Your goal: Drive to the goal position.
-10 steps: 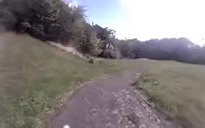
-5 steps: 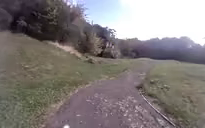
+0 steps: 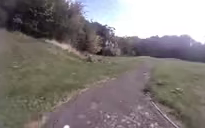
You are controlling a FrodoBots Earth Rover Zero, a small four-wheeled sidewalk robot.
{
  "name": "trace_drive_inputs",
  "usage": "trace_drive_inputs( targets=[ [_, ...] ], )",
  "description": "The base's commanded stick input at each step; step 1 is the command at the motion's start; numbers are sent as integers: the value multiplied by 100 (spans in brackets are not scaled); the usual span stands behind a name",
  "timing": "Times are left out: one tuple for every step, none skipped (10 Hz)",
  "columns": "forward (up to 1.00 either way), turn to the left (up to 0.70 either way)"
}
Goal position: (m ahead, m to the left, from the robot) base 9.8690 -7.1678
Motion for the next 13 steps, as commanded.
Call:
trace_drive_inputs(
  targets=[
    [100,-38],
    [100,-39],
    [100,-39],
    [100,-39],
    [100,-39],
    [100,-39],
    [100,-35],
    [100,-30],
    [100,0],
    [100,0],
    [100,0],
    [100,0],
    [100,0]
  ],
)
